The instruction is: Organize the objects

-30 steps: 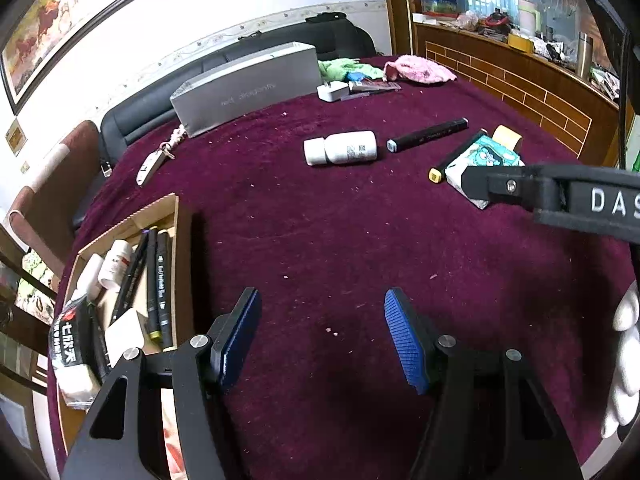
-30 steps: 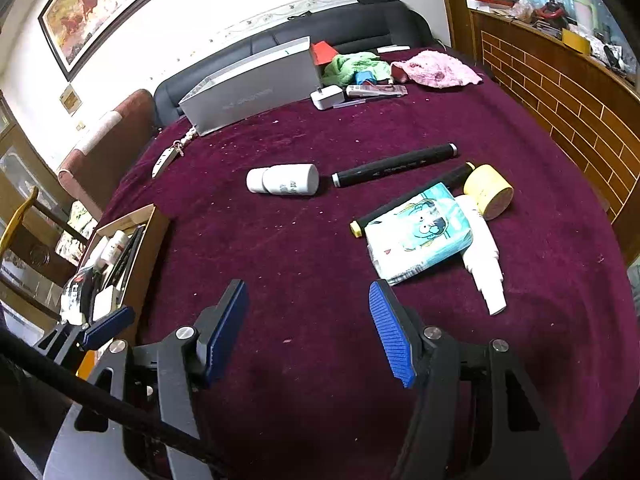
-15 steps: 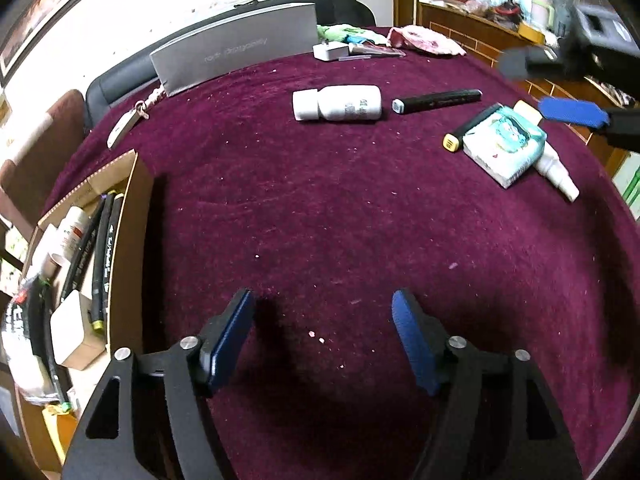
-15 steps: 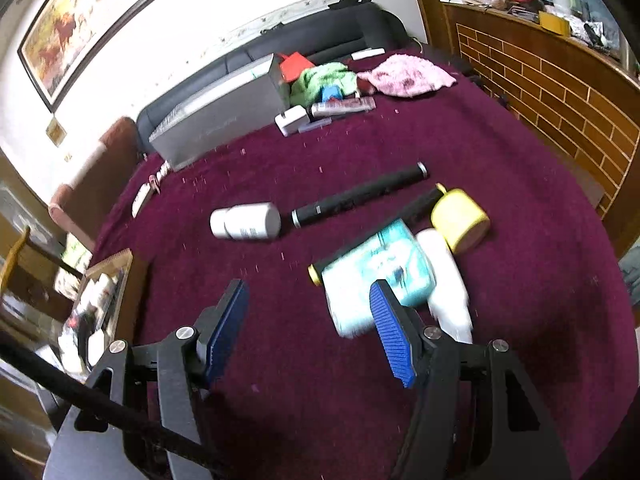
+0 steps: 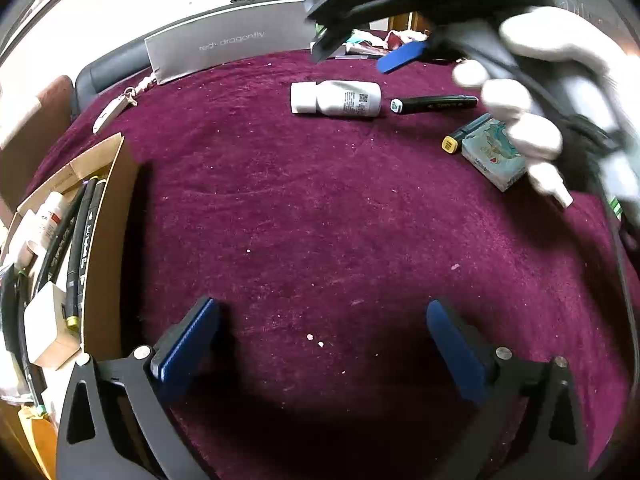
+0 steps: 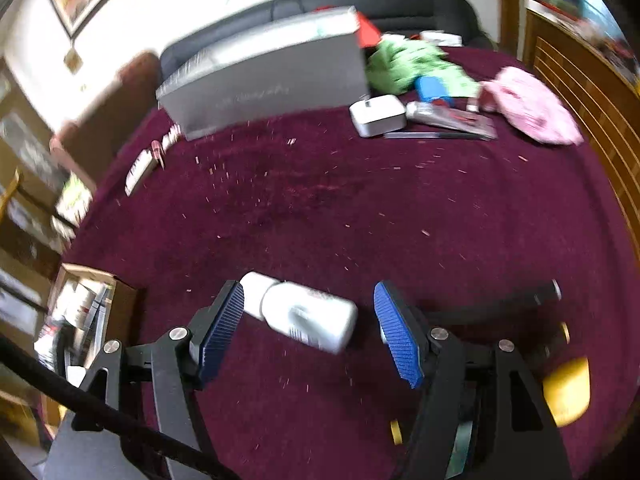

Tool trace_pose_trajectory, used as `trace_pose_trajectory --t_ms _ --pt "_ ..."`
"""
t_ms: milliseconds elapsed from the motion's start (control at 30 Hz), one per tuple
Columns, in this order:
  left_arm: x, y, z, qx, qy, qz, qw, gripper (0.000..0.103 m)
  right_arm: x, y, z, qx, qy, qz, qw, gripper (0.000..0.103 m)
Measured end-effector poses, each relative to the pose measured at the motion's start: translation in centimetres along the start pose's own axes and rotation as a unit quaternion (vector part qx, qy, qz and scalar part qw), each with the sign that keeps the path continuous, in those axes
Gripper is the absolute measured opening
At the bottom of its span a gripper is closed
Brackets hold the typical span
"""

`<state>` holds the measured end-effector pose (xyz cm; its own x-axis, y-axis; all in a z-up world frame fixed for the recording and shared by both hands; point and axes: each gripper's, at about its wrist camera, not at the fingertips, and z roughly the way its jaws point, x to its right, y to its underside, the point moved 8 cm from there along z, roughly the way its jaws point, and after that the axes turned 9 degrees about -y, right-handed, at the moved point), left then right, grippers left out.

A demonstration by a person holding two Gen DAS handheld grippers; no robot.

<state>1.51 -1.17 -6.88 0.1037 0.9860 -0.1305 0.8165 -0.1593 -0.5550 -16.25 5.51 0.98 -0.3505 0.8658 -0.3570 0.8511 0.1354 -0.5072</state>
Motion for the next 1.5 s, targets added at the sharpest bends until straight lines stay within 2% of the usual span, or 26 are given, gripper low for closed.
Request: trace_pose_trajectory --t_ms 167,333,433,500,533,600,833,1067,1200,1333,1500 --pt "0.0 0.2 -0.2 0.001 0.001 0.0 1.0 0.101 -0.9 0.2 3.0 -0.064 0.037 -0.069 0.995 0.067" --pt "-0.2 0.2 -0.2 0.001 0.001 0.0 1.0 0.101 -1.9 0.9 3.4 -0.078 0.058 -0.11 0.989 0.067" --pt "-0.2 0.2 -0.2 0.001 0.001 0.0 1.0 0.101 -2.1 1.8 4.1 -0.099 0.082 -0.121 0.984 0.049" --pt "-0.2 0.2 -0.2 0.001 0.001 0.0 1.0 0.101 -2.0 2.8 4.4 -0.116 0.088 -0.119 0.982 0.032" --pt "-0.2 0.2 -0.2 0.001 0.001 0.001 1.0 0.101 -1.9 3.0 4.4 -0.118 0.088 -0.114 0.982 0.032" --pt "-0.2 0.2 -0.2 0.001 0.001 0.001 1.0 0.101 -1.7 3.4 3.9 -0.113 0.09 -0.103 0.984 0.032" --pt "-0.3 0.4 -0.1 0.001 0.001 0.001 1.0 0.101 -1.1 5.4 -0.1 -0.092 0.045 -0.036 0.994 0.032" --pt "-0.3 0.5 -0.1 0.002 0.001 0.002 1.0 0.101 0.0 12.4 -7.6 -0.061 -0.004 0.018 0.998 0.032" --pt "-0.3 0.5 -0.1 0.001 0.001 0.003 1.0 0.101 1.4 16.1 -10.3 -0.044 -0.022 0.057 0.997 0.027" --pt "-0.3 0.5 -0.1 0.0 -0.001 0.004 1.0 0.101 2.3 18.3 -11.6 -0.036 -0.017 0.066 0.997 0.028" --pt "-0.3 0.4 -0.2 0.0 -0.001 0.004 1.0 0.101 2.2 18.9 -11.4 -0.026 -0.021 0.061 0.998 0.029"
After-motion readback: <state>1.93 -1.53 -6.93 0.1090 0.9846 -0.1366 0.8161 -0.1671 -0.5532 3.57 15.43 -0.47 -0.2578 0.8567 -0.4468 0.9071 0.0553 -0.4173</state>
